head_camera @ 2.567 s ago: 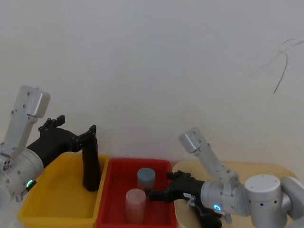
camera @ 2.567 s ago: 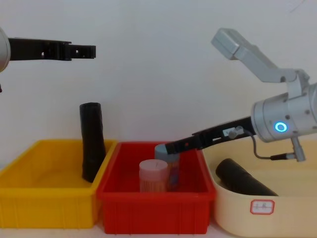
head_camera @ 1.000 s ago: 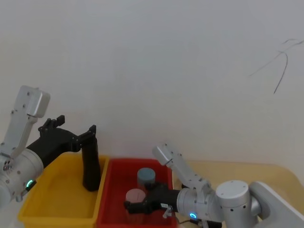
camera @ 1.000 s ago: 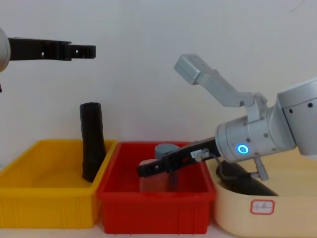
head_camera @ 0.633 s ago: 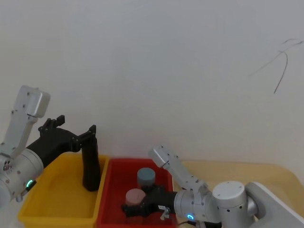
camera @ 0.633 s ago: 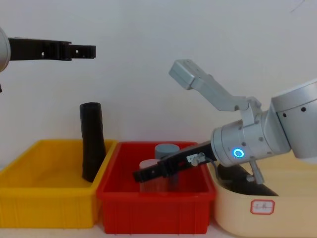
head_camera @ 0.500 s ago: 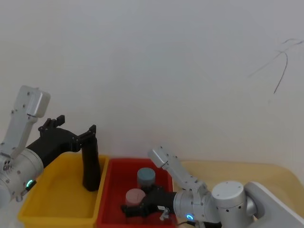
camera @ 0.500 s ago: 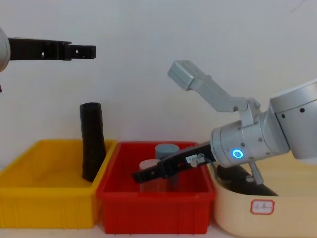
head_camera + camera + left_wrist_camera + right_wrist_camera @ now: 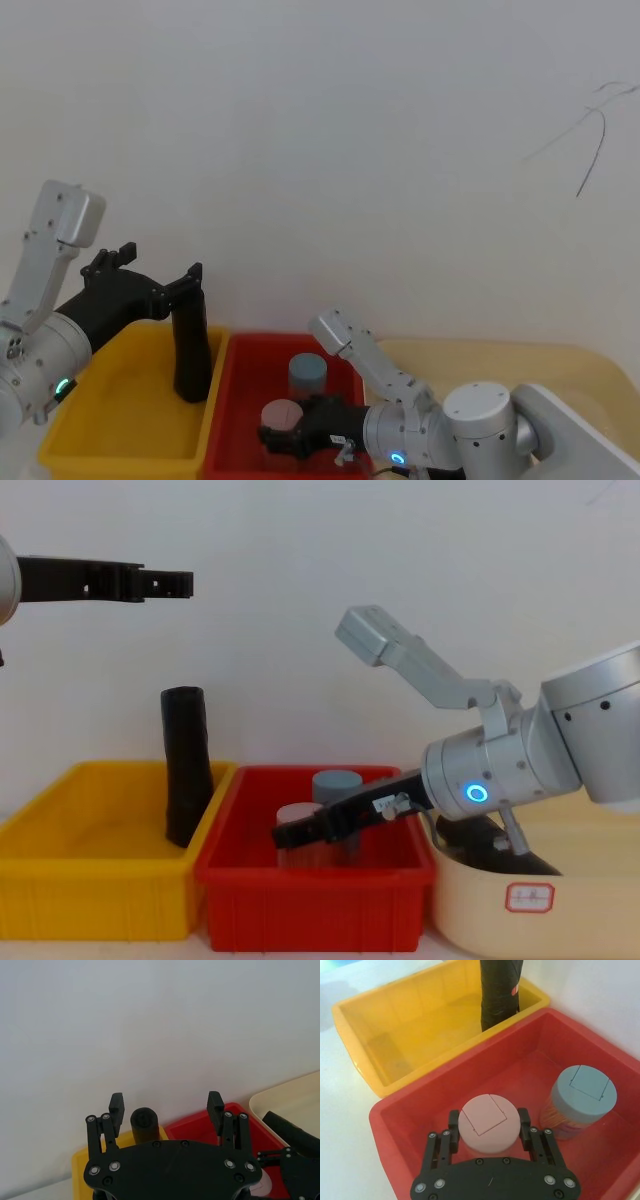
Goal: Pick up the garbage bag with the one hand and transfer it to the other hand.
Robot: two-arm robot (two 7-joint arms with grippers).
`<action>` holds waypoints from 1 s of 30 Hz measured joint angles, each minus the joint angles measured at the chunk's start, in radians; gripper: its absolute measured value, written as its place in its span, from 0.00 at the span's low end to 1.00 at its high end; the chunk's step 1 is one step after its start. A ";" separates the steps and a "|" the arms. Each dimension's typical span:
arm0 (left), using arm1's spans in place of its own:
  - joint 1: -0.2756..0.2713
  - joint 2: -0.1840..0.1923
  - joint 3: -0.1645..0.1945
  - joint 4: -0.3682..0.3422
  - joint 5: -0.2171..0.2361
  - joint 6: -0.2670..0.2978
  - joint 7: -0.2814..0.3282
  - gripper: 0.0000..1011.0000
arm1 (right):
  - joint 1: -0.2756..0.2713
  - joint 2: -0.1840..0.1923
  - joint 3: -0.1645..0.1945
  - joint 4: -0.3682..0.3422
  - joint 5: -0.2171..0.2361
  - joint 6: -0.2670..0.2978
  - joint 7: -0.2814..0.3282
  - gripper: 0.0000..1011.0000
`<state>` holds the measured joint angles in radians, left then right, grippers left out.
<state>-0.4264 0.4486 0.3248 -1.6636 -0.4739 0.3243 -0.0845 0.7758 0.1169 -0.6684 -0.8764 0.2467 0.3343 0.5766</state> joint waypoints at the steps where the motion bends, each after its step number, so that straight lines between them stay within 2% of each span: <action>1: 0.000 0.000 0.000 0.000 0.000 0.000 0.000 0.99 | 0.000 0.000 0.000 0.000 0.000 0.000 0.000 0.65; 11: 0.000 0.000 0.000 0.000 0.000 0.000 0.000 0.99 | 0.000 -0.001 0.001 0.001 -0.002 -0.001 0.001 0.64; 16: 0.000 0.000 0.000 0.000 0.000 0.000 0.000 0.99 | -0.010 0.004 0.007 -0.021 -0.002 0.004 -0.005 0.64; 22: 0.000 0.000 0.000 0.000 0.000 0.000 0.000 0.99 | -0.033 0.023 0.025 -0.081 -0.001 0.020 -0.023 0.64; 30: 0.000 0.000 0.000 0.000 0.000 0.000 0.000 0.99 | -0.072 0.063 0.064 -0.213 0.012 0.051 -0.061 0.64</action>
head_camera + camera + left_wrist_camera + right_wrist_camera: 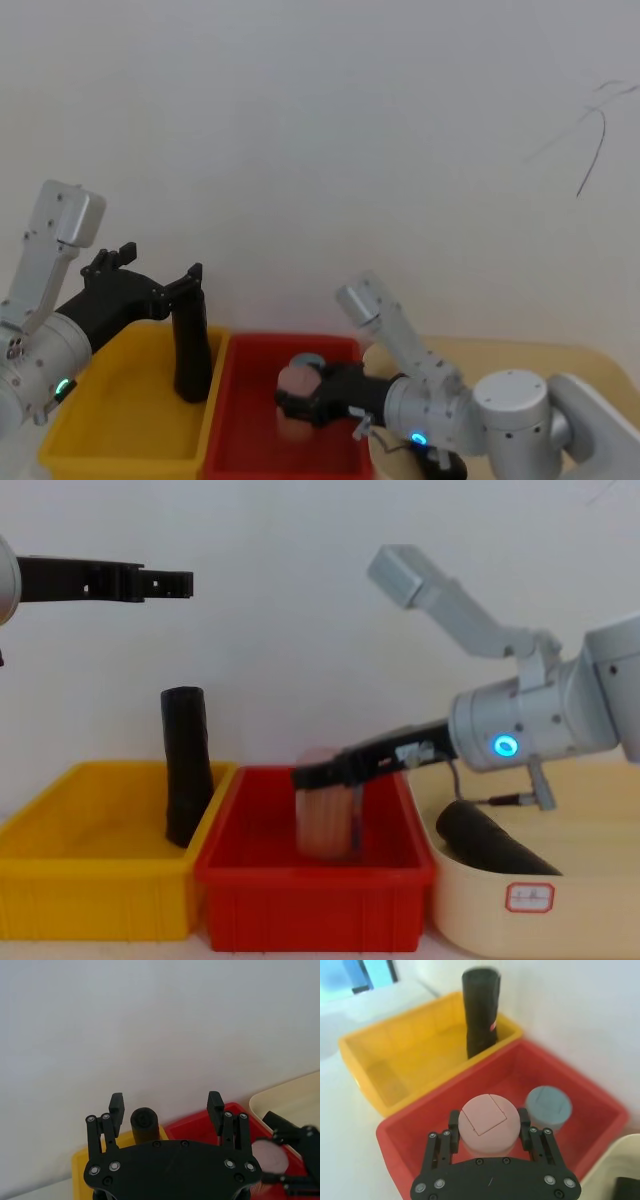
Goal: Pick up the garbage bag with the one hand and transfer it to the other hand.
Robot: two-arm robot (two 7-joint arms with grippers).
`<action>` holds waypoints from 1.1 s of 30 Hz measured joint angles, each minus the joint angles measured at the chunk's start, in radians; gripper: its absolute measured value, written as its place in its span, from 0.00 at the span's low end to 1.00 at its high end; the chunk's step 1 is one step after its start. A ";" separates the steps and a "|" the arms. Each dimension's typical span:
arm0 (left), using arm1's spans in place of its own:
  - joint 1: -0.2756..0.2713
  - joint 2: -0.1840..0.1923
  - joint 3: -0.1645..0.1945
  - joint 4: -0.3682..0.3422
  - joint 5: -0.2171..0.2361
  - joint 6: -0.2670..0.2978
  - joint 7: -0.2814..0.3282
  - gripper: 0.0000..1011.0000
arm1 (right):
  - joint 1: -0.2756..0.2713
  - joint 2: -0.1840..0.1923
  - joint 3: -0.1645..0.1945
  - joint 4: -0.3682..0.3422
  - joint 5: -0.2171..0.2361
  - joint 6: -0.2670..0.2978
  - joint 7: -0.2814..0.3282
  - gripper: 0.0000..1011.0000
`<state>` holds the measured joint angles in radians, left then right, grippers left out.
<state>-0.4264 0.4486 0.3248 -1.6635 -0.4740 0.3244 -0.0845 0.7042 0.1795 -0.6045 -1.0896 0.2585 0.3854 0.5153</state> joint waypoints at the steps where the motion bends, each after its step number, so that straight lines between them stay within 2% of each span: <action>1: 0.000 0.000 0.000 0.000 0.000 0.000 0.000 0.99 | -0.003 0.004 0.004 -0.012 0.002 0.003 -0.003 0.64; 11: 0.000 0.000 0.000 0.000 0.000 0.000 0.000 0.99 | -0.058 0.061 0.076 -0.196 0.029 0.027 -0.066 0.64; 17: 0.000 0.000 0.000 0.000 0.000 0.000 0.000 0.99 | -0.103 0.096 0.138 -0.309 0.045 0.029 -0.124 0.64; 33: 0.000 0.000 0.000 0.000 0.000 0.000 0.000 0.99 | -0.220 0.154 0.275 -0.492 0.042 0.027 -0.270 0.64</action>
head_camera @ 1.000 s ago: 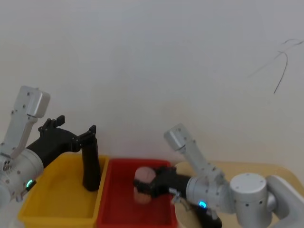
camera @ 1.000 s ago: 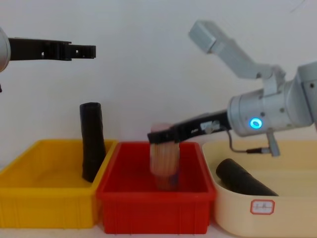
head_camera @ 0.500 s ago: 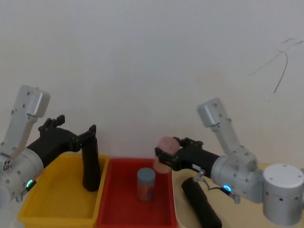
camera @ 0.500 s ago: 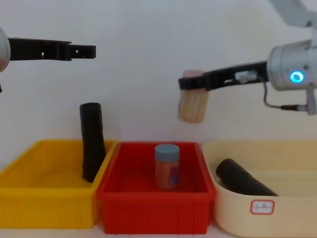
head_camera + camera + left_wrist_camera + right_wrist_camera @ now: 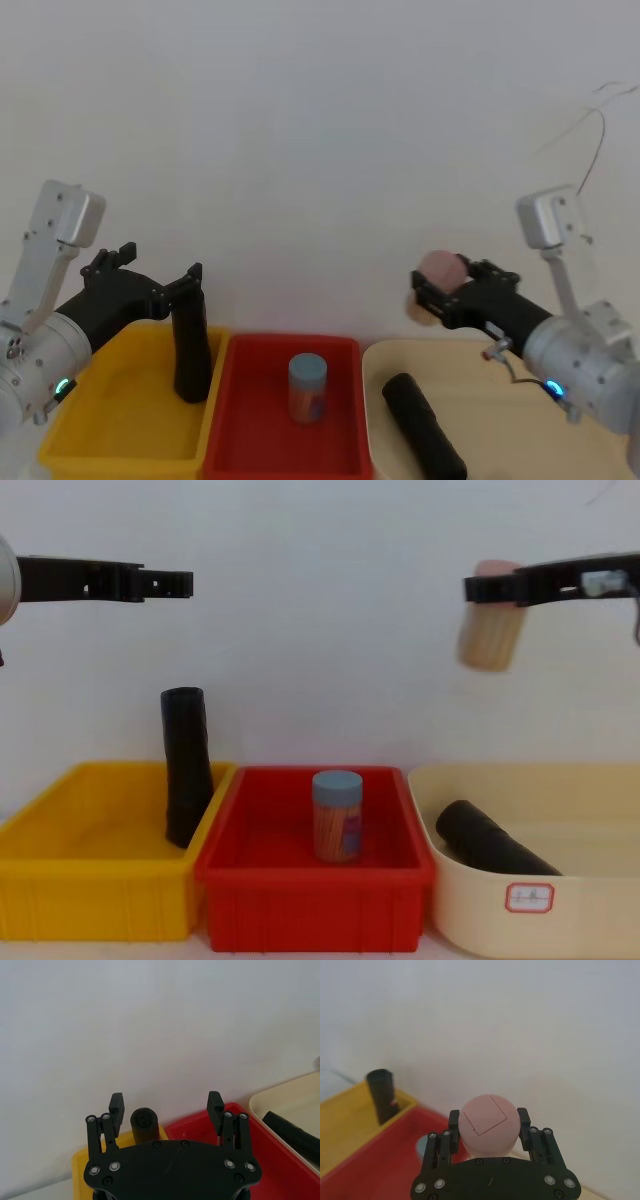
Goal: Pick up the garbage bag with the one hand and transfer it to the other hand.
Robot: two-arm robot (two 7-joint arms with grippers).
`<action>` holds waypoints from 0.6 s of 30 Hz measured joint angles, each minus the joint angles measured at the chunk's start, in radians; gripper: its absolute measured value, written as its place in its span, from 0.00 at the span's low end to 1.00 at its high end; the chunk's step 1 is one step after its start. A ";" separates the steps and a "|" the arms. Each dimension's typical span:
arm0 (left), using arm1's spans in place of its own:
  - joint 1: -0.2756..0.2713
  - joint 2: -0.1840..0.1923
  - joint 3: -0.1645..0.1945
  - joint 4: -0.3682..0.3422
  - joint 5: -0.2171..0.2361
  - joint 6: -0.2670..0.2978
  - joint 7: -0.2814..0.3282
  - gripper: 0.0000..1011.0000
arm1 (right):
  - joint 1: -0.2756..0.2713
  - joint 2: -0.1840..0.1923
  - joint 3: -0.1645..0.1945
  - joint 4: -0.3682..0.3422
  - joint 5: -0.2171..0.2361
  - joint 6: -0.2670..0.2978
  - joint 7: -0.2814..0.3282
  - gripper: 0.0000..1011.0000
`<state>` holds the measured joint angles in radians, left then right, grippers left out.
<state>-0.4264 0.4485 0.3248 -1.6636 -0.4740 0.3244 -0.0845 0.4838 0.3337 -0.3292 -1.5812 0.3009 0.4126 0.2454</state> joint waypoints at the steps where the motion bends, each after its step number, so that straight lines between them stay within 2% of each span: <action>1: 0.000 0.000 0.000 0.000 0.000 0.000 0.000 0.99 | -0.009 0.003 0.008 -0.009 -0.002 0.000 -0.008 0.64; 7: 0.000 0.000 0.000 0.000 0.000 0.000 0.000 0.99 | -0.081 0.017 0.053 -0.057 -0.017 0.007 -0.074 0.64; 18: 0.000 0.000 0.000 0.000 0.000 0.000 0.000 0.99 | -0.155 0.026 0.079 -0.080 -0.027 0.016 -0.106 0.64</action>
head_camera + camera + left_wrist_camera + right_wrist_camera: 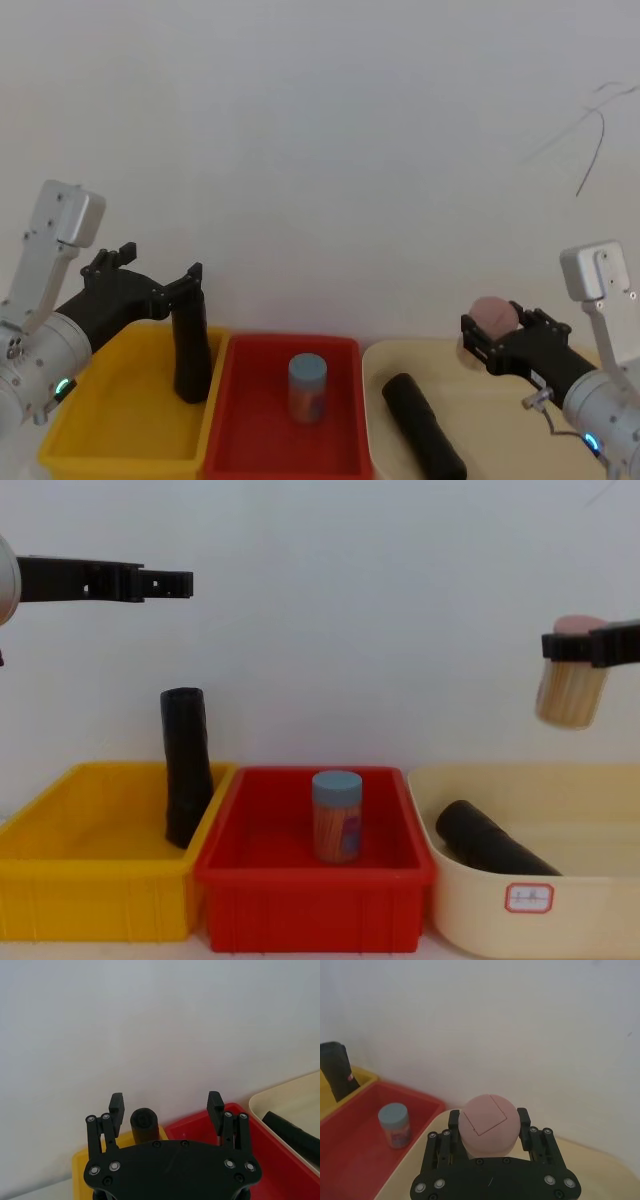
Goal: Pick up the garbage bag with the one hand and transfer it to the other hand.
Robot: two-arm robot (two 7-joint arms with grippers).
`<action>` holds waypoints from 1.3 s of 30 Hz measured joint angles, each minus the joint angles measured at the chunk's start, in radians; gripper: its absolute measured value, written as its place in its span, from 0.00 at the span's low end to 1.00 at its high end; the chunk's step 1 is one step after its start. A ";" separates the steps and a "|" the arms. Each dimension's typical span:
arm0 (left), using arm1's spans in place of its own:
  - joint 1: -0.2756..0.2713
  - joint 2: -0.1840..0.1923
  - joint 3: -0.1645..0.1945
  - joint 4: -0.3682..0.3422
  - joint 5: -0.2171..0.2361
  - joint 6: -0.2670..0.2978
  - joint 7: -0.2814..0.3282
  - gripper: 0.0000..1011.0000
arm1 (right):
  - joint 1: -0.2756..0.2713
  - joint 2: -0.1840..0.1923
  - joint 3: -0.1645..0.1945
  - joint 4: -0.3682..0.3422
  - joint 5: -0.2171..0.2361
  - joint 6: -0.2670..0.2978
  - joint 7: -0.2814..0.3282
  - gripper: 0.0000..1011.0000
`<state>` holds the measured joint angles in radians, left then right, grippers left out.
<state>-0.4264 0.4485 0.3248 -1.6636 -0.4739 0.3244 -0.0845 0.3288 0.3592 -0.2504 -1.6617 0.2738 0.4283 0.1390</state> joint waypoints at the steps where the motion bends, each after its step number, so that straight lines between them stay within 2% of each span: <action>1: 0.000 0.000 0.000 0.000 0.000 0.000 0.000 0.99 | -0.003 0.000 0.000 0.000 0.000 0.001 0.000 0.64; 8: 0.000 0.000 0.000 0.000 0.000 0.000 0.000 0.99 | -0.024 0.000 0.002 0.003 -0.003 0.003 0.000 0.66; 10: 0.000 0.000 0.000 0.000 0.000 0.000 0.000 0.99 | -0.027 0.000 0.002 0.003 -0.004 0.004 0.000 0.71; 11: 0.000 0.000 0.000 0.000 0.000 0.000 0.000 0.99 | -0.029 0.000 0.002 0.004 -0.004 0.004 0.000 0.77; 20: 0.000 0.000 0.000 0.000 0.000 0.000 0.000 0.99 | -0.039 -0.001 0.003 0.006 -0.005 0.006 0.001 0.99; 39: 0.000 0.000 0.000 0.000 0.000 0.000 0.000 0.99 | -0.046 -0.002 0.003 0.009 -0.006 0.007 0.002 0.99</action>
<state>-0.4264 0.4485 0.3248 -1.6636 -0.4740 0.3245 -0.0845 0.2823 0.3576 -0.2472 -1.6531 0.2677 0.4350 0.1414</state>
